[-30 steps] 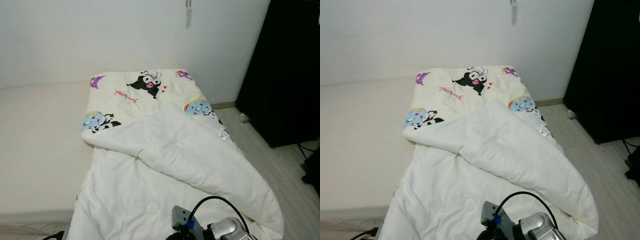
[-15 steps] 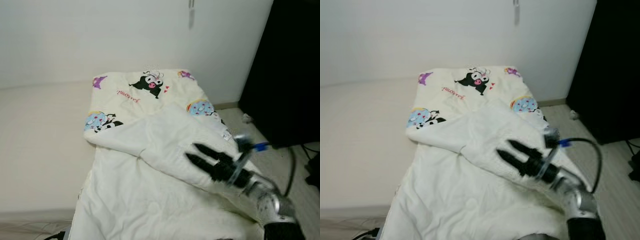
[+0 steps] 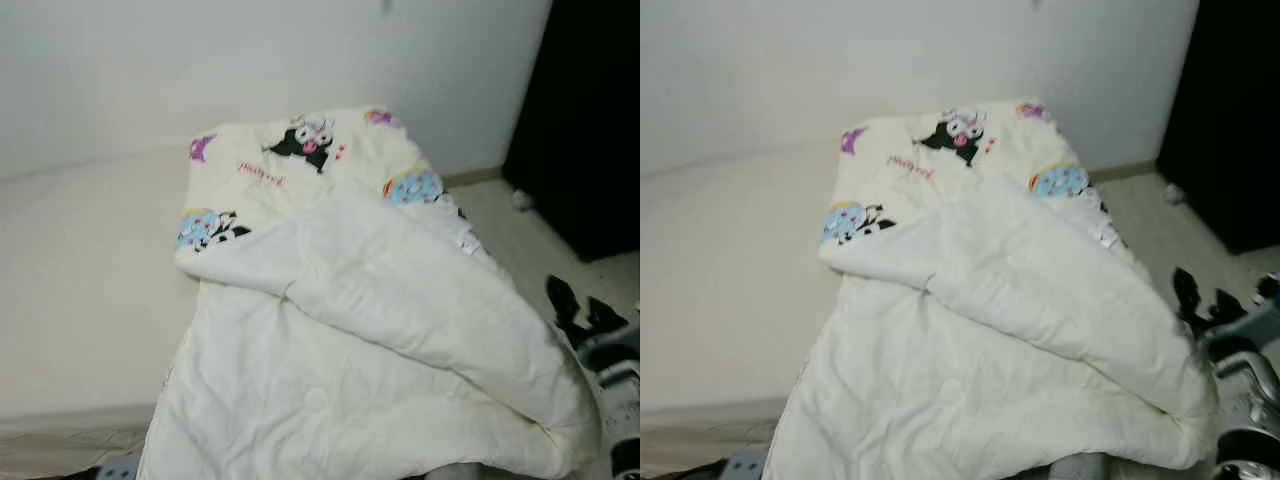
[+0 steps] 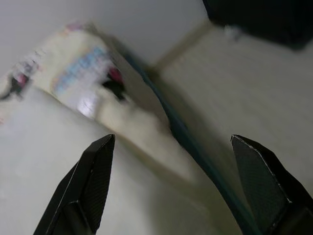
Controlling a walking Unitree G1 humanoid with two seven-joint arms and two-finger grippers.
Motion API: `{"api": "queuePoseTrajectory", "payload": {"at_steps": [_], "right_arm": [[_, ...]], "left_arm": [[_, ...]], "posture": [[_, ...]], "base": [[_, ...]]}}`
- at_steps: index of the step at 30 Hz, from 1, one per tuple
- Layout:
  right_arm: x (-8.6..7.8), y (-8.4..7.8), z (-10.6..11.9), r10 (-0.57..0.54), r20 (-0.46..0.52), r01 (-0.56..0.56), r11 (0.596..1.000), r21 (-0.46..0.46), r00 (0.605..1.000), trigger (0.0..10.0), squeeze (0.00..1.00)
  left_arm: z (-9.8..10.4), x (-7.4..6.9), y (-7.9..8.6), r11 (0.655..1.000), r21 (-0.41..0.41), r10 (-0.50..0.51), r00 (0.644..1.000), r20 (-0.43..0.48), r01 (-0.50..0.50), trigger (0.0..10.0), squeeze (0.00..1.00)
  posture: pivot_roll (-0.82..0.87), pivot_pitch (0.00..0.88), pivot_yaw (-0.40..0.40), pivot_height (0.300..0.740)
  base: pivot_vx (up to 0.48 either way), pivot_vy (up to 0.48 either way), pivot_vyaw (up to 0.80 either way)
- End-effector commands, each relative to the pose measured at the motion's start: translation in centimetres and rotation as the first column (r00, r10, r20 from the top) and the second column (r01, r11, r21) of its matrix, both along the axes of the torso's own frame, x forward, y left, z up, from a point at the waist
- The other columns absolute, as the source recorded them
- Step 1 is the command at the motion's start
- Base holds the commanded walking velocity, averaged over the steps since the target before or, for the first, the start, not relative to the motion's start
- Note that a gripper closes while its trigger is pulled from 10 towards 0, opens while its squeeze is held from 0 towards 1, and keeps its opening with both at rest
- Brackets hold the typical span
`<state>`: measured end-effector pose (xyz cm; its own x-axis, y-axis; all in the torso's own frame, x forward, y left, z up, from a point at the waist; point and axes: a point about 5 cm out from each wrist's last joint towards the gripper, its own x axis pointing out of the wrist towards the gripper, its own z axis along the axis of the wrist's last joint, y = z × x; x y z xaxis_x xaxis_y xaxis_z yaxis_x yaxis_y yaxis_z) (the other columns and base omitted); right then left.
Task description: Clean up the room
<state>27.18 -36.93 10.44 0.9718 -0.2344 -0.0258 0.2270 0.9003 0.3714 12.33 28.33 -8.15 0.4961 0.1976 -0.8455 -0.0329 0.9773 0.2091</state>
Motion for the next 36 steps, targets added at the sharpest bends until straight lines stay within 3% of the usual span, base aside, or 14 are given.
{"api": "queuePoseTrajectory", "payload": {"at_steps": [1,11,12,13,17,19,20,21,22,24,27,30,34,36], "right_arm": [[-0.4,1.0,-1.7,0.065,-0.058,-0.065,0.998,0.004,0.996,10.0,0.00],[-0.3,2.5,-2.8,0.200,-0.087,-0.202,0.979,-0.005,0.976,10.0,0.00],[-0.3,2.5,-2.8,0.200,-0.087,-0.202,0.979,-0.005,0.976,10.0,0.00],[-0.1,3.2,-2.6,0.285,-0.076,-0.288,0.957,-0.023,0.955,10.0,0.00],[0.0,3.4,-2.4,0.320,-0.074,-0.323,0.946,-0.034,0.945,10.0,0.00],[0.1,3.4,-2.1,0.356,-0.111,-0.366,0.926,-0.088,0.928,10.0,0.00],[0.1,3.3,-2.0,0.361,-0.126,-0.374,0.921,-0.106,0.924,1.9,0.00],[0.1,3.3,-2.0,0.361,-0.126,-0.374,0.921,-0.106,0.924,1.9,0.00],[0.1,3.3,-1.8,0.371,-0.133,-0.387,0.913,-0.127,0.919,0.0,0.00],[0.1,4.1,-1.7,0.442,-0.136,-0.460,0.874,-0.159,0.887,0.0,0.00],[0.0,4.5,-1.7,0.476,-0.141,-0.494,0.853,-0.167,0.868,0.0,0.00],[-0.5,6.3,-2.2,0.598,-0.206,-0.632,0.749,-0.201,0.775,0.0,0.00],[-0.9,7.2,-2.6,0.647,-0.249,-0.692,0.691,-0.208,0.721,0.0,0.00],[-1.3,8.1,-2.7,0.697,-0.276,-0.749,0.629,-0.208,0.662,0.0,0.00]], "left_arm": [[0.3,-0.9,1.4,0.999,0.022,-0.025,1.000,-0.017,0.026,10.0,0.00],[0.9,-1.3,2.7,0.997,0.036,-0.064,0.998,-0.019,0.064,10.0,0.00],[0.9,-1.3,2.7,0.997,0.036,-0.064,0.998,-0.019,0.064,10.0,0.00],[0.9,-1.0,2.5,0.997,0.033,-0.070,0.997,-0.016,0.070,10.0,0.00],[0.9,-0.8,2.3,0.997,0.030,-0.073,0.997,-0.014,0.073,10.0,0.00],[0.7,-0.4,1.6,0.997,0.016,-0.076,0.997,-0.004,0.077,10.0,0.00],[0.6,-0.3,1.4,0.997,0.011,-0.077,0.997,-0.001,0.077,10.0,0.00],[0.6,-0.3,1.4,0.997,0.011,-0.077,0.997,-0.001,0.077,10.0,0.00],[0.6,-0.2,1.1,0.997,0.006,-0.077,0.997,0.002,0.077,10.0,0.00],[0.4,0.2,0.4,0.997,-0.006,-0.076,0.997,0.009,0.076,10.0,0.00],[0.3,0.3,0.2,0.997,-0.011,-0.074,0.997,0.011,0.074,10.0,0.00],[0.0,0.5,-0.6,0.998,-0.025,-0.060,0.998,0.014,0.060,10.0,0.00],[-0.1,0.6,-1.0,0.998,-0.031,-0.051,0.999,0.010,0.051,10.0,0.00],[-0.4,0.5,-1.6,0.999,-0.040,-0.037,0.999,0.001,0.037,10.0,0.00]], "posture": [[0.06,0.267,0.240,0.485],[0.08,0.306,0.269,0.485],[0.08,0.306,0.269,0.485],[0.06,0.305,0.266,0.485],[0.06,0.303,0.263,0.485],[0.04,0.298,0.251,0.485],[0.04,0.298,0.251,0.485],[0.04,0.298,0.251,0.485],[0.03,0.293,0.245,0.485],[0.01,0.273,0.227,0.485],[0.01,0.273,0.227,0.485],[-0.02,0.241,0.202,0.485],[-0.04,0.218,0.188,0.485],[-0.06,0.193,0.174,0.485]], "base": [[0.000,0.000,0.00],[0.000,0.000,0.00],[0.000,0.000,0.00],[0.000,0.000,0.00],[0.000,0.000,0.00],[0.000,0.000,0.00],[0.000,0.000,0.00],[0.000,0.000,0.00],[0.000,0.000,0.00],[0.000,0.000,0.00],[0.000,0.000,0.00],[0.000,0.000,0.00],[0.000,0.000,0.00],[0.000,0.000,0.00]]}}
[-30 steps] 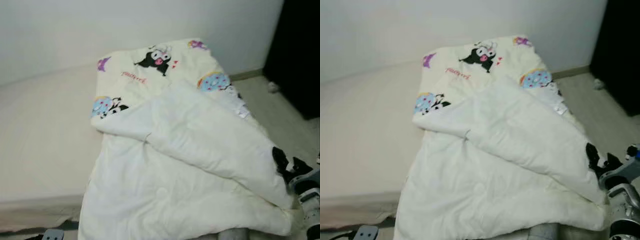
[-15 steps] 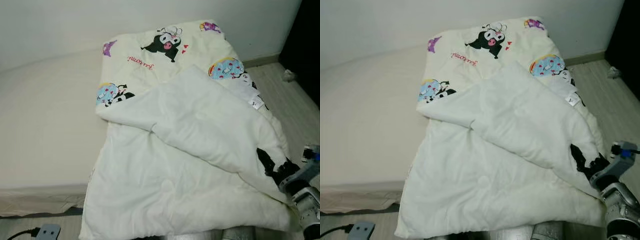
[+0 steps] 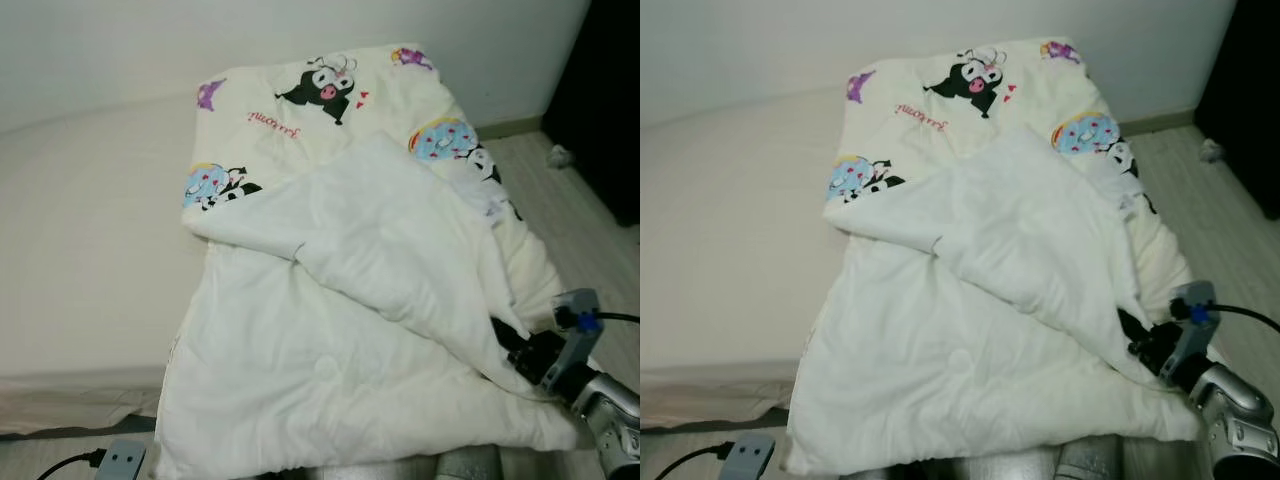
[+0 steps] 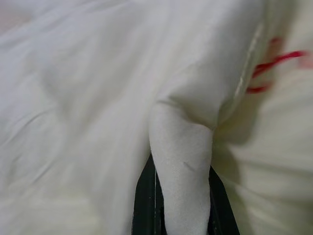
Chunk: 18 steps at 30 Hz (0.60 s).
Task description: Clean up the room
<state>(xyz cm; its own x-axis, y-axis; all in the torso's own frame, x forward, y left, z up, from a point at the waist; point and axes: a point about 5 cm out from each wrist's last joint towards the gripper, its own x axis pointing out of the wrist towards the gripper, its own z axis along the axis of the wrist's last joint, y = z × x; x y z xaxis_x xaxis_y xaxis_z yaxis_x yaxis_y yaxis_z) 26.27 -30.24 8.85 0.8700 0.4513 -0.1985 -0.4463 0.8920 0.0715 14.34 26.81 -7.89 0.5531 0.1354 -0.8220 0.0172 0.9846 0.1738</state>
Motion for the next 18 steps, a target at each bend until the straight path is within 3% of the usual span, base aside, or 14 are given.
{"api": "queuePoseTrajectory", "payload": {"at_steps": [1,7,9,10,11,14,15,16,17,18], "right_arm": [[-0.4,1.7,-0.9,0.101,-0.051,-0.101,0.995,0.002,0.994,0.0,0.00],[-0.1,2.6,0.3,0.170,-0.028,-0.170,0.985,-0.003,0.985,0.0,0.00],[-0.2,4.1,0.4,0.271,-0.051,-0.272,0.962,-0.016,0.961,0.0,0.00],[-0.2,4.1,0.4,0.271,-0.051,-0.272,0.962,-0.016,0.961,0.0,0.00],[-0.7,5.5,-0.1,0.361,-0.096,-0.365,0.931,-0.028,0.928,0.0,0.00],[-0.7,5.5,-0.1,0.361,-0.096,-0.365,0.931,-0.028,0.928,0.0,0.00],[-1.8,7.5,-1.4,0.479,-0.185,-0.494,0.868,-0.042,0.858,0.0,0.00],[-1.8,7.5,-1.4,0.479,-0.185,-0.494,0.868,-0.042,0.858,0.0,0.00],[-3.6,9.5,-4.1,0.578,-0.341,-0.629,0.776,-0.052,0.741,0.0,0.00],[-3.6,9.5,-4.1,0.578,-0.341,-0.629,0.776,-0.052,0.741,0.0,0.00]], "left_arm": [[-0.8,-1.5,-0.4,1.000,-0.006,0.028,0.998,-0.062,-0.028,10.0,0.00],[-1.1,-1.5,-1.2,0.999,-0.018,0.040,0.997,-0.072,-0.042,10.0,0.00],[-1.2,-1.3,-1.7,0.998,-0.027,0.050,0.996,-0.072,-0.052,10.0,0.00],[-1.2,-1.3,-1.7,0.998,-0.027,0.050,0.996,-0.072,-0.052,10.0,0.00],[-1.3,-1.3,-1.9,0.998,-0.031,0.054,0.996,-0.073,-0.056,10.0,0.00],[-1.3,-1.3,-1.9,0.998,-0.031,0.054,0.996,-0.073,-0.056,10.0,0.00],[-1.4,-1.4,-2.1,0.997,-0.034,0.061,0.995,-0.076,-0.064,10.0,0.00],[-1.4,-1.4,-2.1,0.997,-0.034,0.061,0.995,-0.076,-0.064,10.0,0.00],[-1.5,-1.3,-2.4,0.997,-0.039,0.071,0.994,-0.079,-0.074,10.0,0.00],[-1.5,-1.3,-2.4,0.997,-0.039,0.071,0.994,-0.079,-0.074,10.0,0.00]], "posture": [[-0.07,0.176,0.166,0.485],[-0.09,0.145,0.150,0.485],[-0.10,0.127,0.142,0.485],[-0.10,0.127,0.142,0.485],[-0.10,0.117,0.137,0.485],[-0.10,0.117,0.137,0.485],[-0.11,0.106,0.128,0.485],[-0.11,0.106,0.128,0.485],[-0.12,0.088,0.112,0.485],[-0.12,0.088,0.112,0.485]], "base": [[0.000,0.000,0.00],[0.000,0.000,0.00],[0.000,0.000,0.00],[0.000,0.000,0.00],[0.000,0.000,0.00],[0.000,0.000,0.00],[0.000,0.000,0.00],[0.000,0.000,0.00],[0.000,0.000,0.00],[0.000,0.000,0.00]]}}
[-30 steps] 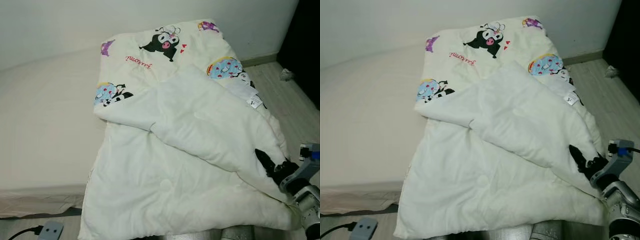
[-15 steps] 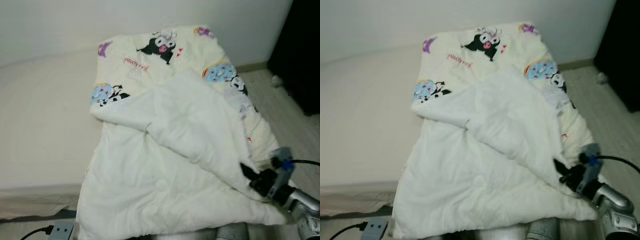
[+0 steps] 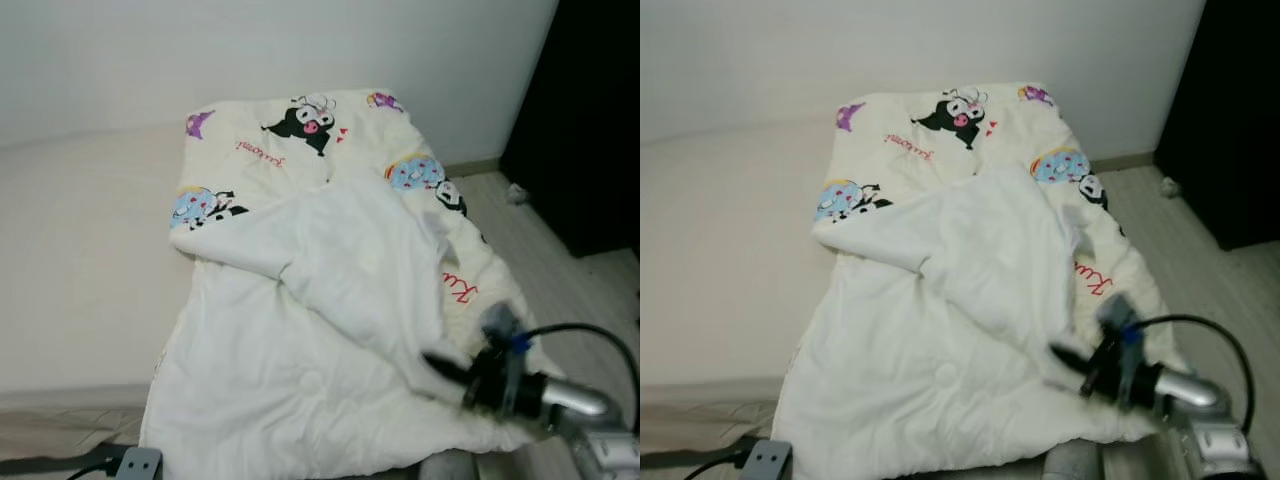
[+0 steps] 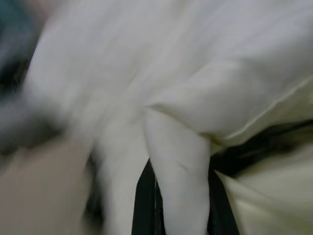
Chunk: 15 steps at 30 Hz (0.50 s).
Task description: Clean up the room
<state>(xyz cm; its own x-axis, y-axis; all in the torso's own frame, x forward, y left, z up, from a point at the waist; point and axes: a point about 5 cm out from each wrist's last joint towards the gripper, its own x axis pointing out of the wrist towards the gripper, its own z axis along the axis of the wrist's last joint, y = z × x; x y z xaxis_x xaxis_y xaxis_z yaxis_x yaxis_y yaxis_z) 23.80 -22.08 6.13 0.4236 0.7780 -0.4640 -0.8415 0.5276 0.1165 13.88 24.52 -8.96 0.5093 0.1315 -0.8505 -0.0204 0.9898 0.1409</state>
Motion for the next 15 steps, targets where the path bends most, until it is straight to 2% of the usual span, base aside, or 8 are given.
{"api": "queuePoseTrajectory", "payload": {"at_steps": [1,2,3,5,6,7,8,15], "right_arm": [[-1.1,1.4,-1.4,0.090,-0.077,-0.091,0.996,-0.015,0.993,0.0,0.00],[-1.1,1.4,-1.4,0.090,-0.077,-0.091,0.996,-0.015,0.993,0.0,0.00],[-2.8,2.3,-3.8,0.185,-0.186,-0.208,0.971,-0.116,0.965,10.0,0.00],[-4.3,2.2,-6.1,0.213,-0.290,-0.287,0.927,-0.242,0.933,10.0,0.00],[-5.4,0.7,-8.6,0.148,-0.359,-0.310,0.837,-0.451,0.922,10.0,0.45],[-5.4,0.7,-8.6,0.148,-0.359,-0.310,0.837,-0.451,0.922,10.0,0.45],[-6.2,-0.1,-9.3,0.123,-0.403,-0.327,0.807,-0.492,0.907,10.0,1.00],[-7.8,-0.2,-9.3,0.089,-0.467,-0.321,0.836,-0.446,0.880,10.0,1.00]], "left_arm": [[-0.4,-0.9,-0.1,1.000,-0.008,0.027,0.999,-0.033,-0.027,10.0,0.00],[-0.4,-0.9,-0.1,1.000,-0.008,0.027,0.999,-0.033,-0.027,10.0,0.00],[-0.5,-0.9,-0.4,0.999,-0.012,0.037,0.999,-0.037,-0.037,10.0,0.00],[-0.5,-0.7,-0.8,0.999,-0.019,0.043,0.998,-0.034,-0.044,10.0,0.00],[-0.6,-0.4,-1.3,0.998,-0.028,0.050,0.998,-0.029,-0.051,10.0,0.00],[-0.6,-0.4,-1.3,0.998,-0.028,0.050,0.998,-0.029,-0.051,10.0,0.00],[-0.6,-0.3,-1.5,0.998,-0.031,0.051,0.998,-0.031,-0.052,10.0,0.00],[-0.7,-0.4,-1.7,0.998,-0.035,0.052,0.998,-0.038,-0.054,10.0,0.00]], "posture": [[-0.12,0.088,0.112,0.485],[-0.12,0.088,0.112,0.485],[-0.12,0.082,0.108,0.485],[-0.12,0.076,0.097,0.485],[-0.13,0.073,0.094,0.485],[-0.13,0.073,0.094,0.485],[-0.13,0.067,0.092,0.485],[-0.14,0.060,0.092,0.485]], "base": [[0.000,0.000,0.00],[0.000,0.000,0.00],[0.000,0.000,0.00],[0.000,0.000,0.00],[0.000,0.000,0.00],[0.000,0.000,0.00],[0.000,0.000,0.00],[0.000,0.000,0.00]]}}
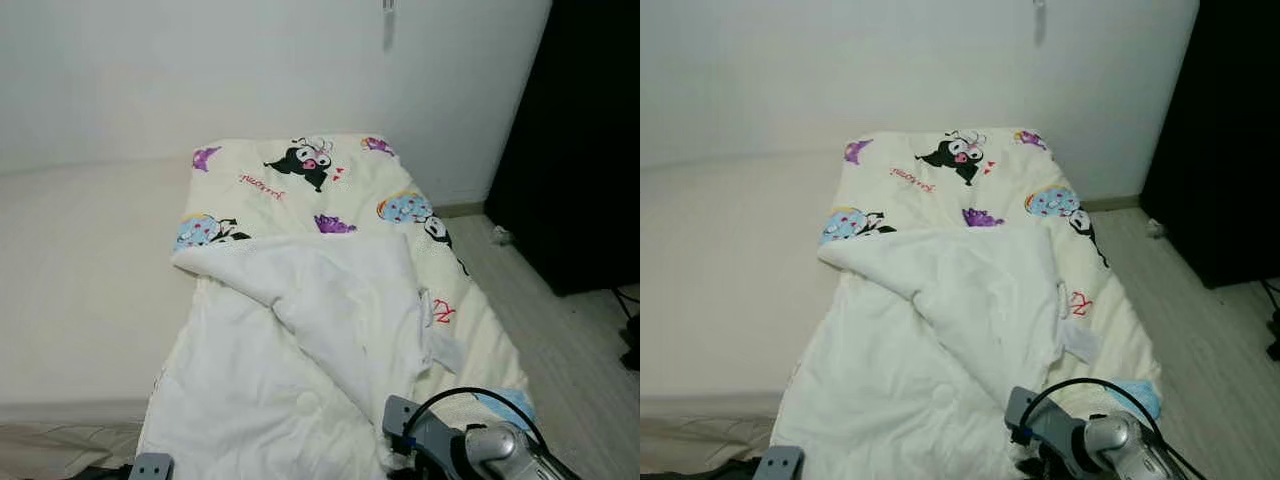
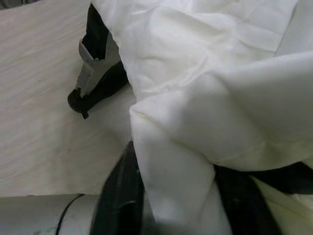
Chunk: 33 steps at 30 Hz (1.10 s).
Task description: Clean up the room
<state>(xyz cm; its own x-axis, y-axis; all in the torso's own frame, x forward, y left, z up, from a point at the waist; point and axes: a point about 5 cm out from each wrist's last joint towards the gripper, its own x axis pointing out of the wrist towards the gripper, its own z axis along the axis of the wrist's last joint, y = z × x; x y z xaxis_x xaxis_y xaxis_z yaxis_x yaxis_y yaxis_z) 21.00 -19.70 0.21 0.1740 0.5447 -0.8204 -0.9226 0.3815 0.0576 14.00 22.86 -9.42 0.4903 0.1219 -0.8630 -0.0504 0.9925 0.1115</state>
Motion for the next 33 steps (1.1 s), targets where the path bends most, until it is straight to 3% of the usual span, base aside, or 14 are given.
{"api": "queuePoseTrajectory", "payload": {"at_steps": [1,7,10,13,14,18,19,21,24,25,27,30,32,33], "right_arm": [[-5.2,-2.6,-3.2,-0.044,-0.272,0.010,0.992,-0.125,0.961,10.0,1.00],[-5.4,-0.7,0.6,0.031,-0.310,0.024,0.985,0.173,0.950,10.0,1.00],[-5.2,-0.4,1.8,0.066,-0.280,0.001,0.973,0.231,0.958,10.0,1.00],[-4.9,0.3,4.8,0.115,-0.210,-0.034,0.934,0.355,0.971,10.0,1.00],[-4.6,0.8,6.3,0.124,-0.175,-0.039,0.903,0.428,0.977,10.0,1.00],[-4.5,1.4,8.4,0.142,-0.128,-0.057,0.858,0.511,0.982,10.0,1.00],[-4.6,1.9,10.2,0.156,-0.086,-0.082,0.825,0.559,0.984,10.0,1.00],[-4.7,1.9,11.1,0.155,-0.067,-0.091,0.818,0.567,0.986,10.0,1.00],[-4.6,1.5,10.9,0.128,-0.068,-0.074,0.850,0.522,0.989,10.0,1.00],[-4.6,0.6,10.2,0.084,-0.085,-0.039,0.898,0.439,0.993,10.0,1.00],[-5.0,-2.4,7.9,-0.020,-0.134,0.044,0.983,0.176,0.991,10.0,1.00],[-6.0,-5.0,6.8,-0.086,-0.165,0.080,0.996,-0.038,0.983,10.0,1.00],[-6.3,-6.1,6.5,-0.107,-0.171,0.086,0.988,-0.125,0.979,10.0,1.00],[-6.3,-6.1,6.5,-0.107,-0.171,0.086,0.988,-0.125,0.979,10.0,1.00]], "left_arm": [[-0.2,-0.5,-0.1,1.000,-0.006,0.020,1.000,-0.021,-0.020,10.0,0.00],[-0.3,-0.4,-0.4,1.000,-0.020,0.014,1.000,-0.026,-0.014,10.0,0.00],[-0.3,-0.3,-0.6,1.000,-0.022,0.010,1.000,-0.026,-0.011,10.0,0.00],[-0.3,-0.4,-0.7,1.000,-0.025,0.007,0.999,-0.031,-0.008,10.0,0.00],[-0.4,-0.5,-0.7,1.000,-0.026,0.007,0.999,-0.033,-0.008,10.0,0.00],[-0.4,-0.6,-0.8,1.000,-0.030,0.006,0.999,-0.036,-0.007,10.0,0.00],[-0.5,-0.7,-0.9,0.999,-0.037,0.003,0.999,-0.041,-0.005,10.0,0.00],[-0.5,-0.7,-1.0,0.999,-0.041,0.003,0.999,-0.044,-0.005,10.0,0.00],[-0.5,-0.7,-1.1,0.999,-0.043,0.003,0.999,-0.045,-0.005,10.0,0.00],[-0.6,-0.8,-1.1,0.999,-0.045,0.003,0.999,-0.045,-0.005,10.0,0.00],[-0.6,-0.9,-1.3,0.999,-0.052,0.000,0.999,-0.049,-0.003,10.0,0.00],[-0.7,-1.0,-1.3,0.998,-0.061,-0.005,0.999,-0.055,0.001,10.0,0.00],[-0.7,-1.1,-1.4,0.998,-0.065,-0.009,0.998,-0.058,0.005,10.0,0.00],[-0.7,-1.1,-1.4,0.998,-0.065,-0.009,0.998,-0.058,0.005,10.0,0.00]], "posture": [[-0.14,0.060,0.092,0.485],[-0.15,0.056,0.091,0.485],[-0.15,0.056,0.089,0.485],[-0.16,0.057,0.088,0.485],[-0.16,0.056,0.087,0.485],[-0.17,0.058,0.085,0.485],[-0.17,0.058,0.083,0.485],[-0.17,0.059,0.081,0.485],[-0.17,0.059,0.077,0.485],[-0.17,0.061,0.075,0.485],[-0.17,0.061,0.073,0.485],[-0.18,0.063,0.077,0.485],[-0.18,0.063,0.076,0.485],[-0.18,0.063,0.076,0.485]], "base": [[0.000,0.000,0.00],[0.000,0.000,0.00],[0.000,0.000,0.00],[0.000,0.000,0.00],[0.000,0.000,0.00],[0.000,0.000,0.00],[0.000,0.000,0.00],[0.000,0.000,0.00],[0.000,0.000,0.00],[0.000,0.000,0.00],[0.000,0.000,0.00],[0.000,0.000,0.00],[0.000,0.000,0.00],[0.000,0.000,0.00]]}}
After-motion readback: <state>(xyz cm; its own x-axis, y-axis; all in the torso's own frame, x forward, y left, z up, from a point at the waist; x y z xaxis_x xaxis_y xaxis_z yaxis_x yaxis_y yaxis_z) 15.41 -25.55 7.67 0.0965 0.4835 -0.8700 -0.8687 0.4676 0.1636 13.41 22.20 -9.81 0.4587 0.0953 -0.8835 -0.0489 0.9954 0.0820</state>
